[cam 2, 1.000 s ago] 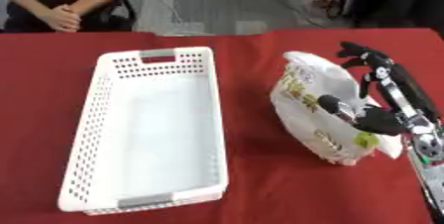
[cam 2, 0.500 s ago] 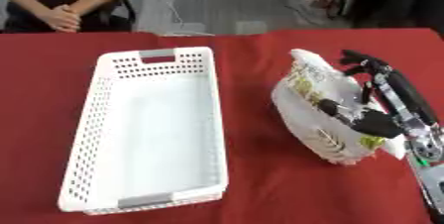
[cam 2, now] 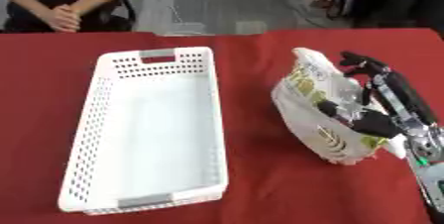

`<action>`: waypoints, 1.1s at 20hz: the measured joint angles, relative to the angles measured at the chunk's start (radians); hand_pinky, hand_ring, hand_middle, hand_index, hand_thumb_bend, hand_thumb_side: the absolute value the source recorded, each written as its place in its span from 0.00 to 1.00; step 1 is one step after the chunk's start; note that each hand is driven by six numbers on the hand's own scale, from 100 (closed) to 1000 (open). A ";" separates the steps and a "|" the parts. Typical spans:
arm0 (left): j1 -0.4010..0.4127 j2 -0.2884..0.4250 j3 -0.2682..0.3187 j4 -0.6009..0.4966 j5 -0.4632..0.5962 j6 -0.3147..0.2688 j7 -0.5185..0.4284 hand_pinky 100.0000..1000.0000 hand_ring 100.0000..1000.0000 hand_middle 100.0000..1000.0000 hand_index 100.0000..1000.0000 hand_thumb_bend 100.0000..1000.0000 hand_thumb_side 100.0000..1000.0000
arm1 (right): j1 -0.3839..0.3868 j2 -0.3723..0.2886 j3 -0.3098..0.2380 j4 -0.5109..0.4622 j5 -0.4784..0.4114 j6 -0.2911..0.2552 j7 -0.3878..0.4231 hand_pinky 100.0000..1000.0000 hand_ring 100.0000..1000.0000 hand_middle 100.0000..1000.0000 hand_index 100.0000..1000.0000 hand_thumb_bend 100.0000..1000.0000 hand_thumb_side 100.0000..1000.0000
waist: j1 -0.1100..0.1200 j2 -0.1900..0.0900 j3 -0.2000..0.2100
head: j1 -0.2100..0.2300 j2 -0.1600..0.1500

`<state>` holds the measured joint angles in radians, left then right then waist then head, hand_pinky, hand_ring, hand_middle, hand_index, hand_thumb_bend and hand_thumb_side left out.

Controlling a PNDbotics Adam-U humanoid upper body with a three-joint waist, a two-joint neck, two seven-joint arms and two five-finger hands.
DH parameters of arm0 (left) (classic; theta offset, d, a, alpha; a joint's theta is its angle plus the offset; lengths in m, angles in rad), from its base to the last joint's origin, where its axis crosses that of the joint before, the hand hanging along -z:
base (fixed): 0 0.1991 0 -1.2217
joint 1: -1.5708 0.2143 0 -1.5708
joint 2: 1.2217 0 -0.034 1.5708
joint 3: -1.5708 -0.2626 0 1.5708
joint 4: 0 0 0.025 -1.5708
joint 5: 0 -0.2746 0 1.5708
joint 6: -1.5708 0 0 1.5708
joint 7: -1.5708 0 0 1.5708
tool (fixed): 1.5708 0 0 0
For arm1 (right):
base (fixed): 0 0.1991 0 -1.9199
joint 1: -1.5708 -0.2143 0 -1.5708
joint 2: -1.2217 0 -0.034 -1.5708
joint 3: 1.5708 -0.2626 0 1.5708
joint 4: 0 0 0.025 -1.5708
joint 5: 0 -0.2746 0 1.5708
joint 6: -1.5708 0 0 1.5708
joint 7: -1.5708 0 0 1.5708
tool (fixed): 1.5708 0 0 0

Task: Pick up objects on the table and place them in the box.

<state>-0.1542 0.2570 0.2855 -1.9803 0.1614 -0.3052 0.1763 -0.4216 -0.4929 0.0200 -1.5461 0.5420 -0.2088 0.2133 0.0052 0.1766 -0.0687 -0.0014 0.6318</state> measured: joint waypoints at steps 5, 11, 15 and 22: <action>0.000 0.000 -0.003 0.000 0.000 0.000 0.000 0.75 0.74 0.69 0.66 0.21 0.96 | -0.013 -0.030 0.035 0.014 0.007 -0.017 0.046 0.31 0.74 0.80 0.96 0.68 0.68 | -0.001 0.000 0.003 | 0.000 0.000; 0.000 0.000 -0.006 0.000 0.001 0.002 -0.004 0.75 0.74 0.69 0.66 0.21 0.96 | -0.045 -0.092 0.094 0.038 0.005 -0.047 0.121 0.36 0.74 0.81 0.96 0.68 0.65 | -0.006 -0.001 0.009 | 0.000 0.000; 0.000 0.000 -0.006 0.000 0.002 0.002 -0.006 0.75 0.74 0.69 0.66 0.21 0.96 | -0.057 -0.106 0.111 0.043 0.002 -0.057 0.149 0.36 0.74 0.80 0.96 0.68 0.65 | -0.006 -0.001 0.009 | 0.000 0.000; 0.000 0.000 -0.006 0.000 0.003 0.003 -0.006 0.75 0.74 0.69 0.66 0.21 0.96 | -0.062 -0.109 0.117 0.043 -0.002 -0.061 0.163 0.36 0.74 0.81 0.96 0.68 0.65 | -0.007 -0.003 0.011 | 0.000 0.000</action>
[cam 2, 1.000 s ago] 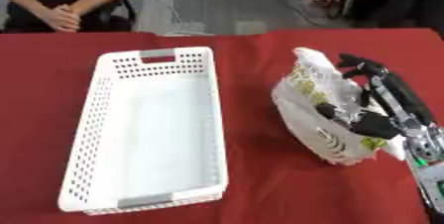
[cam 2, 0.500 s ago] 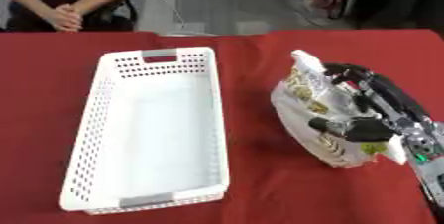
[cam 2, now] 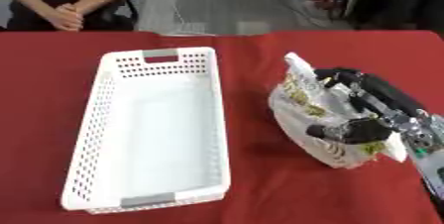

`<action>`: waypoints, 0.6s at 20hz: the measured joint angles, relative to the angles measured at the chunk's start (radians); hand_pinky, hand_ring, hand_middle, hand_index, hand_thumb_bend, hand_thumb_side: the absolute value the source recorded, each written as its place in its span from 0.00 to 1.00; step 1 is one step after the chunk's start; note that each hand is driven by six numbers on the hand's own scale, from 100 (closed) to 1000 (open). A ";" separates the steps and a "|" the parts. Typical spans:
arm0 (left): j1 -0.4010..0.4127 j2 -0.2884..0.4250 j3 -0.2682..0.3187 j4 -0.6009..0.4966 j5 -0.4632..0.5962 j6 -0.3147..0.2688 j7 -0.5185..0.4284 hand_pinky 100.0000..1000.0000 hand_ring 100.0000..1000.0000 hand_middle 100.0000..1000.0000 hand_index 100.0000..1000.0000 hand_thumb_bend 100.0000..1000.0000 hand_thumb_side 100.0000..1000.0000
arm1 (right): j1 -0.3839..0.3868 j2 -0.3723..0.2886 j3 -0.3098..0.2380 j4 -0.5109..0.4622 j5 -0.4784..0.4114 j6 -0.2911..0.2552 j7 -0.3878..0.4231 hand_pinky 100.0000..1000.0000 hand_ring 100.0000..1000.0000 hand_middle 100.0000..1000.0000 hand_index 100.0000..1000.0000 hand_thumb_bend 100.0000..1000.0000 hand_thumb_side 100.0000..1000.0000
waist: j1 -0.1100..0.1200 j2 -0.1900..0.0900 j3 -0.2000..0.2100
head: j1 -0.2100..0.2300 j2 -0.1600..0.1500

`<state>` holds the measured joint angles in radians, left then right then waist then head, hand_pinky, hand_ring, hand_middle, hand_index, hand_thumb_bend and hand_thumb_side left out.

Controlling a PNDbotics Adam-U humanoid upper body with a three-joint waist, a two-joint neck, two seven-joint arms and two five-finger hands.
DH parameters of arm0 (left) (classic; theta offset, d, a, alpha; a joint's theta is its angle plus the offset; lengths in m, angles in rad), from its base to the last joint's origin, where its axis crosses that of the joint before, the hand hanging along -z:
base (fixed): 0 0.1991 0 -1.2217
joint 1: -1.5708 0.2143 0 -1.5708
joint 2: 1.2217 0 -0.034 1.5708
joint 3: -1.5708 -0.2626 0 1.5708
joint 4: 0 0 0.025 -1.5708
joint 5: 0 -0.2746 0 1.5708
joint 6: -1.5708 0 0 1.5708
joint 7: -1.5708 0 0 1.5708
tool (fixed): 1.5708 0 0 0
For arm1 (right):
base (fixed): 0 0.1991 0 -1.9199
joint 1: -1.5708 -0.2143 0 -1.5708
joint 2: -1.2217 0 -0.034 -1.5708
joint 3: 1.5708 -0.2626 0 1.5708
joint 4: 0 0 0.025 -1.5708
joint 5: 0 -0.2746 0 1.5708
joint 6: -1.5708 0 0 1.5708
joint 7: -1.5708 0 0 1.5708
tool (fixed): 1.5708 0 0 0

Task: Pick up objects on the table and place them in the box.

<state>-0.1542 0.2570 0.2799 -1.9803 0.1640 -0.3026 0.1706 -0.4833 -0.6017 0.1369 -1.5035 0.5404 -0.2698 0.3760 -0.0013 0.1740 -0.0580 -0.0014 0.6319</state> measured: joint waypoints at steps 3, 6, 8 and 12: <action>0.000 0.000 0.000 0.000 0.000 0.000 0.000 0.75 0.74 0.69 0.66 0.21 0.95 | 0.000 -0.001 0.000 0.000 0.000 0.000 0.000 0.36 0.74 0.81 0.96 0.68 0.65 | 0.000 -0.001 0.001 | 0.000 0.000; 0.000 0.000 0.000 0.000 0.000 0.000 0.000 0.75 0.74 0.69 0.66 0.21 0.95 | -0.001 -0.004 0.000 -0.001 0.000 0.001 -0.001 0.35 0.74 0.81 0.96 0.68 0.66 | 0.000 -0.002 0.002 | 0.000 0.000; 0.000 0.000 0.000 0.000 0.000 0.000 0.000 0.75 0.74 0.69 0.66 0.21 0.95 | -0.001 -0.006 -0.001 -0.007 -0.002 0.002 -0.002 0.36 0.75 0.81 0.96 0.68 0.67 | 0.000 -0.002 0.002 | 0.001 0.000; 0.000 0.000 0.000 0.000 0.000 0.000 0.000 0.75 0.74 0.69 0.66 0.21 0.95 | -0.004 -0.022 -0.001 -0.019 -0.008 0.006 -0.007 0.36 0.75 0.81 0.96 0.68 0.67 | 0.000 -0.002 0.002 | 0.002 0.000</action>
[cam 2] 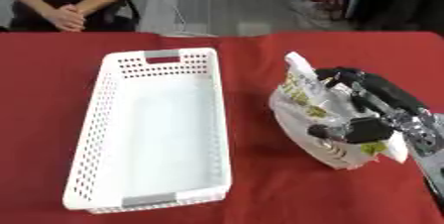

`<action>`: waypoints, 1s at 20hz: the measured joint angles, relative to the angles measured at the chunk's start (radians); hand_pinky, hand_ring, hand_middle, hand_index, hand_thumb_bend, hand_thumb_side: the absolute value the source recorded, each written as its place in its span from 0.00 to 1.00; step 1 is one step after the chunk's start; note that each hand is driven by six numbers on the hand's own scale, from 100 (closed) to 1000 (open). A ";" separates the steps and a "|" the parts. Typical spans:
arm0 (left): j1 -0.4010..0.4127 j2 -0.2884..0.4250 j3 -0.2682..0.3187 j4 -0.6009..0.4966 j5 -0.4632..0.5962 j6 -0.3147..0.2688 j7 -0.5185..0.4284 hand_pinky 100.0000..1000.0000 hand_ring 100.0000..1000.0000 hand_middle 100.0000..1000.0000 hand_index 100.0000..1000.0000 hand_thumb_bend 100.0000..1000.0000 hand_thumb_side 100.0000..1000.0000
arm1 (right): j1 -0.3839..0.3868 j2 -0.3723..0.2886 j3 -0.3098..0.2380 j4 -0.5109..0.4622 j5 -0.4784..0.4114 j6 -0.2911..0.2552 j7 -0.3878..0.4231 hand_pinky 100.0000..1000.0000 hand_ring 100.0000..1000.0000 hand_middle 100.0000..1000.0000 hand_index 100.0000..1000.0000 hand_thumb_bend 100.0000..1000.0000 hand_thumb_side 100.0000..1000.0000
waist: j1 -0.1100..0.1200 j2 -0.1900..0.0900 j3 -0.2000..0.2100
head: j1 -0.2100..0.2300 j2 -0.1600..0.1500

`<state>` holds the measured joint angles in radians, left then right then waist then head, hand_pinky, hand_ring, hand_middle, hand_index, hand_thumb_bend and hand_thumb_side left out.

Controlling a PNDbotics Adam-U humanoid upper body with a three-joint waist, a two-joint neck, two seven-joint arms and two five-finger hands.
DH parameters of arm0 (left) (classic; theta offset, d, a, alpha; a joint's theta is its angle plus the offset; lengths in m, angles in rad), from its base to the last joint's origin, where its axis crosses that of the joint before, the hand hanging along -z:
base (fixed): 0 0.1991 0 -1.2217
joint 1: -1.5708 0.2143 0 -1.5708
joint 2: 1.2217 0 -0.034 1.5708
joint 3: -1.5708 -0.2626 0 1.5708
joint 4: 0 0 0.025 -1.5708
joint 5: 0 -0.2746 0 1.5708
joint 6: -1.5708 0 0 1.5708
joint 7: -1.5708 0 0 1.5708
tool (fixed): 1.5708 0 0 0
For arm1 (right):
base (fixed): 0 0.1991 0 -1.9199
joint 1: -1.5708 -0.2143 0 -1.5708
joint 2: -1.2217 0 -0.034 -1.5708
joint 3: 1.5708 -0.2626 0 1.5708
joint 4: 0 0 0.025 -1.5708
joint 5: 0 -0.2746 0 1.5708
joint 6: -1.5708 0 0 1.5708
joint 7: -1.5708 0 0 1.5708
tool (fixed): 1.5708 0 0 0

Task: Pick up objects on the table and place them in the box.

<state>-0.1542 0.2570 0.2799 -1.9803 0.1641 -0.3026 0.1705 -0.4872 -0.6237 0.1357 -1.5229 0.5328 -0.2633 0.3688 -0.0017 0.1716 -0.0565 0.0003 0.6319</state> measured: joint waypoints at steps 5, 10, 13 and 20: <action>0.000 0.000 0.000 0.000 0.000 0.000 0.000 0.75 0.74 0.69 0.66 0.21 0.96 | 0.000 -0.020 -0.008 -0.022 -0.003 0.009 -0.009 0.36 0.75 0.81 0.96 0.67 0.69 | 0.000 0.000 -0.001 | 0.000 0.000; 0.000 0.000 0.000 0.000 0.000 0.000 0.000 0.75 0.74 0.69 0.66 0.21 0.96 | 0.000 -0.027 -0.025 -0.036 -0.003 0.021 -0.022 0.36 0.75 0.81 0.96 0.67 0.69 | 0.000 0.000 -0.003 | 0.001 0.000; 0.000 0.000 0.000 0.000 0.000 0.000 0.000 0.75 0.74 0.69 0.66 0.21 0.96 | 0.001 -0.027 -0.032 -0.037 -0.002 0.026 -0.027 0.36 0.75 0.81 0.96 0.66 0.69 | 0.000 0.000 -0.003 | 0.001 0.000; 0.001 0.000 0.000 0.000 0.000 0.000 0.000 0.75 0.74 0.69 0.66 0.21 0.96 | 0.004 -0.037 -0.044 -0.036 0.001 0.035 -0.037 0.36 0.75 0.81 0.96 0.67 0.69 | 0.000 0.000 -0.003 | 0.001 0.000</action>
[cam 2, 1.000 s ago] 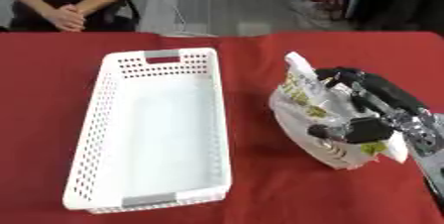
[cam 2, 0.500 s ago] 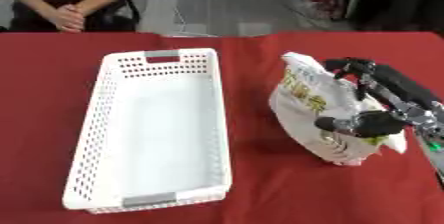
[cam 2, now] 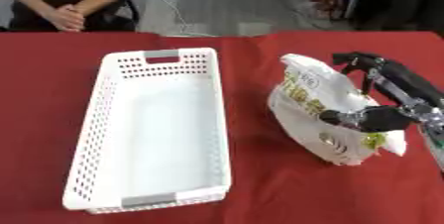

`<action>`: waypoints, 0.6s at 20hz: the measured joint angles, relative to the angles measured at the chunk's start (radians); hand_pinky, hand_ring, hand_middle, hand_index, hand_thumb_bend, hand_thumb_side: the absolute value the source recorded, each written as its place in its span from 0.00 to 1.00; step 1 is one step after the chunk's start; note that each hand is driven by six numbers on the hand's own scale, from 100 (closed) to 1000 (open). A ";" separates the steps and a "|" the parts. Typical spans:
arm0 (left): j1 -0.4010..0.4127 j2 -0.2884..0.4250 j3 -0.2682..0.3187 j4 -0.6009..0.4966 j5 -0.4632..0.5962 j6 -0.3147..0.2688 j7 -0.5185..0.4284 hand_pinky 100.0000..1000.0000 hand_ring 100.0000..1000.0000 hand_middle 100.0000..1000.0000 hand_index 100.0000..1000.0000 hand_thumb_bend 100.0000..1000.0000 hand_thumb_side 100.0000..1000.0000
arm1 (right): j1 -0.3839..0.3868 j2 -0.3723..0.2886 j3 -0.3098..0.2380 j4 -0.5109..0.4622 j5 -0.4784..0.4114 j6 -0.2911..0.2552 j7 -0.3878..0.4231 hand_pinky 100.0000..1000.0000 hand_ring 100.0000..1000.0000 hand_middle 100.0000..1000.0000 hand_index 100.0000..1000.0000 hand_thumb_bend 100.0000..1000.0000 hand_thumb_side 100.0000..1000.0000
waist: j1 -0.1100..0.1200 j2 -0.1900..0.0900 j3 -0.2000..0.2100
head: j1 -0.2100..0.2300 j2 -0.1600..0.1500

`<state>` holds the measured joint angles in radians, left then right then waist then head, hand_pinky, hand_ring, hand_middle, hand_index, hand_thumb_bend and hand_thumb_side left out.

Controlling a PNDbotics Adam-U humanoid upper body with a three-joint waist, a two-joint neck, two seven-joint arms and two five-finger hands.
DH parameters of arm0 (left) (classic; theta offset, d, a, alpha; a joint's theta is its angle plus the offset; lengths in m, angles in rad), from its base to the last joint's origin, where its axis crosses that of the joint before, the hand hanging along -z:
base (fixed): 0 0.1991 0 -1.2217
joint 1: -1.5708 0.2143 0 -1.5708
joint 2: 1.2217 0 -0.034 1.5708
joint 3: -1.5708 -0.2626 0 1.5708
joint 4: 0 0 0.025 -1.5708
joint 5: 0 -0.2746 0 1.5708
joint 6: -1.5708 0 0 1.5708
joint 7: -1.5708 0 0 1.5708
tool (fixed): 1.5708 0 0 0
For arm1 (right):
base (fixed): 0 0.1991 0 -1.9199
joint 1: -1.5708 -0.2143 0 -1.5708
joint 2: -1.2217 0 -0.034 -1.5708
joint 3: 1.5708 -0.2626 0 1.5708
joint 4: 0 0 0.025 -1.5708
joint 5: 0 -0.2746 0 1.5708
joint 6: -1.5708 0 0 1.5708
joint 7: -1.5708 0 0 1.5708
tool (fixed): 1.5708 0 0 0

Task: Pick up objects on the table and place them in the box.

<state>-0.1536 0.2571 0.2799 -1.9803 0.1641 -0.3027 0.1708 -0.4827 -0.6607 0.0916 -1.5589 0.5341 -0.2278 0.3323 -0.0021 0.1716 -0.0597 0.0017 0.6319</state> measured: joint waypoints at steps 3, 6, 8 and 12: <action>0.000 0.000 0.000 0.000 0.000 0.000 0.000 0.75 0.74 0.69 0.66 0.21 0.96 | 0.000 -0.003 -0.006 0.008 0.005 0.005 -0.005 0.36 0.75 0.81 0.96 0.67 0.69 | 0.000 0.000 0.000 | 0.000 0.000; 0.000 0.000 0.000 0.000 0.000 0.000 0.000 0.75 0.74 0.69 0.66 0.21 0.96 | 0.000 -0.003 -0.012 0.021 0.010 0.008 -0.011 0.37 0.75 0.81 0.96 0.68 0.69 | 0.000 0.000 0.000 | 0.004 0.000; 0.000 0.000 0.000 0.000 0.000 0.000 0.000 0.75 0.74 0.69 0.66 0.21 0.96 | 0.000 -0.003 -0.014 0.033 0.015 0.010 -0.015 0.37 0.75 0.82 0.96 0.68 0.69 | 0.000 0.000 0.000 | 0.004 0.000; 0.000 0.000 0.000 0.000 0.000 0.000 0.000 0.75 0.74 0.69 0.66 0.21 0.96 | -0.001 -0.003 -0.018 0.060 0.032 0.013 -0.019 0.38 0.75 0.82 0.96 0.68 0.69 | 0.000 0.000 0.000 | 0.005 0.000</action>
<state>-0.1532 0.2571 0.2799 -1.9803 0.1640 -0.3027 0.1709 -0.4839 -0.6642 0.0736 -1.4990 0.5661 -0.2151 0.3133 -0.0020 0.1716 -0.0597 0.0065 0.6319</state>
